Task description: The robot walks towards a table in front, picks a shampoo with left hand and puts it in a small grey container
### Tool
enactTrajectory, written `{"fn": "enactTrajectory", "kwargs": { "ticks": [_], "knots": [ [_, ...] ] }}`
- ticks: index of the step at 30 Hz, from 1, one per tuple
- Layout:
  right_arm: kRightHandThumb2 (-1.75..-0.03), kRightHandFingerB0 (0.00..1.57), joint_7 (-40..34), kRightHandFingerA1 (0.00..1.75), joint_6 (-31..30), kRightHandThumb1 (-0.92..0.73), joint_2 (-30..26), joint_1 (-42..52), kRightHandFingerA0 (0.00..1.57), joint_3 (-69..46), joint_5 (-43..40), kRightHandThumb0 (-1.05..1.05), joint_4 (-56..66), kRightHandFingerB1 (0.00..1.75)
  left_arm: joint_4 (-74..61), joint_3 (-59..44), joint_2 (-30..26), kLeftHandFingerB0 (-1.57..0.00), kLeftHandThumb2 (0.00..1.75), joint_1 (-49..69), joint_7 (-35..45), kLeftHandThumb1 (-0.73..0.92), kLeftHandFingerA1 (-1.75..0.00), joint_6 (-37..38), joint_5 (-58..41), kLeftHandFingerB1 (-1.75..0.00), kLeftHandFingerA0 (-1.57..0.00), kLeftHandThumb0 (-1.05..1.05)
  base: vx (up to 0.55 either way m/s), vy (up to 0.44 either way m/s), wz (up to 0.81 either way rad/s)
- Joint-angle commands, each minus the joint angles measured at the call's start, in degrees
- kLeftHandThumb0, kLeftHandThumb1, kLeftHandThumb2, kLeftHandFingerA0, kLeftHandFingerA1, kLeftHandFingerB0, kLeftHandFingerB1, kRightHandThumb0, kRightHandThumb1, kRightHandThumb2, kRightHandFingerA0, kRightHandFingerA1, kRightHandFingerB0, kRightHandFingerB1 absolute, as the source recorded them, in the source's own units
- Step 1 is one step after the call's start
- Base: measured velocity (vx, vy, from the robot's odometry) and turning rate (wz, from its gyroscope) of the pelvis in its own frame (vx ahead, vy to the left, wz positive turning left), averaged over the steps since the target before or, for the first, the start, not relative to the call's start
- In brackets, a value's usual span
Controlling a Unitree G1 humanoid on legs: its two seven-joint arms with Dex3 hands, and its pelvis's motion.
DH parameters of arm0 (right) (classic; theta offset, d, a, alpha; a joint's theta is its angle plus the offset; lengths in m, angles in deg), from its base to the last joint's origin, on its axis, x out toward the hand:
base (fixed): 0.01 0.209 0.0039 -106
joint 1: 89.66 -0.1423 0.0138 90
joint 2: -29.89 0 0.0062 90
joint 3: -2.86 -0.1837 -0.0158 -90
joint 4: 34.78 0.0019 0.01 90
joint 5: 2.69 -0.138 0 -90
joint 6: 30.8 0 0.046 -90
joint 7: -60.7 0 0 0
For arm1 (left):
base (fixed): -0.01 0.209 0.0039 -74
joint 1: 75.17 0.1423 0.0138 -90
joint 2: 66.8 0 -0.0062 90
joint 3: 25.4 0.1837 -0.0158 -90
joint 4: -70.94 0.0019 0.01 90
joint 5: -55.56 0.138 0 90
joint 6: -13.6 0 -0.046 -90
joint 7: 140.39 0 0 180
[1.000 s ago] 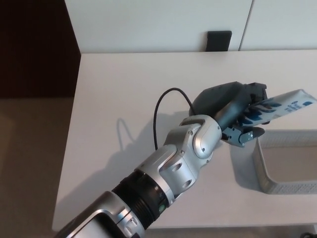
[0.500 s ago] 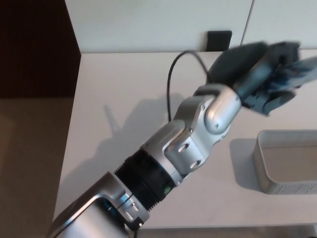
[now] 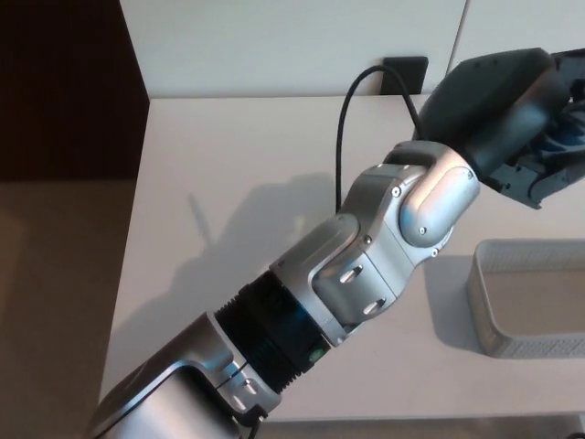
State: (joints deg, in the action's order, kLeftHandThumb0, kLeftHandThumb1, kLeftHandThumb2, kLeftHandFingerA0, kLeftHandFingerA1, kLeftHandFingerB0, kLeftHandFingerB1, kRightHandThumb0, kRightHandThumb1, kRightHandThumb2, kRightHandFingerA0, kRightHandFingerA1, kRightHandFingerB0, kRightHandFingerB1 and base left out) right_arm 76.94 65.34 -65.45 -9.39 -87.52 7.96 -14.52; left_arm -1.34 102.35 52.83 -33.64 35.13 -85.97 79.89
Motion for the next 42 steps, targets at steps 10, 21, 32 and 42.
{"fn": "enactTrajectory", "kwargs": {
  "ticks": [10, 21, 32, 42],
  "knots": [
    [-0.6, 0.5, 1.1, 0.43, 0.6, -0.69, -2.4, 0.1, 0.56, -1.0, -1.4, -0.31, 1.1, 0.4, 8.1, 6.9, 19.4, -0.56, 0.72, -6.9, -6.2, 0.73, -1.68, 1.8, 2.4, -1.48, -0.77, -0.24, 0.0, 0.0, 0.0],
    [-0.6, 0.47, 2.7, 0.43, 1.5, -0.71, -2.5, 1.1, 0.51, -1.9, -2.6, -0.34, 2.4, 0.39, 12.2, 8.1, 21.6, -0.8, 0.6, -5.2, -3.9, 0.68, -1.62, 2.7, -0.8, -1.13, -0.88, -0.51, 0.0, 0.0, 0.0],
    [-0.64, 0.48, -0.5, 0.44, 0.6, -0.76, -4.4, 5.6, 0.66, 0.9, 1.3, -0.47, 10.2, 0.38, 13.3, 13.0, 25.6, -0.73, 1.24, -2.3, -5.3, 0.62, -1.75, 4.4, -1.5, -1.75, -0.98, -0.27, 0.0, 0.0, 0.0],
    [-0.64, 0.48, -0.6, 0.44, -0.4, -0.76, -4.2, 7.5, 0.66, 0.8, 1.0, -0.47, 12.2, 0.38, 10.6, 17.0, 26.5, -0.89, 1.36, -0.8, -4.0, 0.81, -1.16, 5.0, -2.6, -1.11, -0.97, 0.06, 0.0, 0.0, 0.0]
  ]
}}
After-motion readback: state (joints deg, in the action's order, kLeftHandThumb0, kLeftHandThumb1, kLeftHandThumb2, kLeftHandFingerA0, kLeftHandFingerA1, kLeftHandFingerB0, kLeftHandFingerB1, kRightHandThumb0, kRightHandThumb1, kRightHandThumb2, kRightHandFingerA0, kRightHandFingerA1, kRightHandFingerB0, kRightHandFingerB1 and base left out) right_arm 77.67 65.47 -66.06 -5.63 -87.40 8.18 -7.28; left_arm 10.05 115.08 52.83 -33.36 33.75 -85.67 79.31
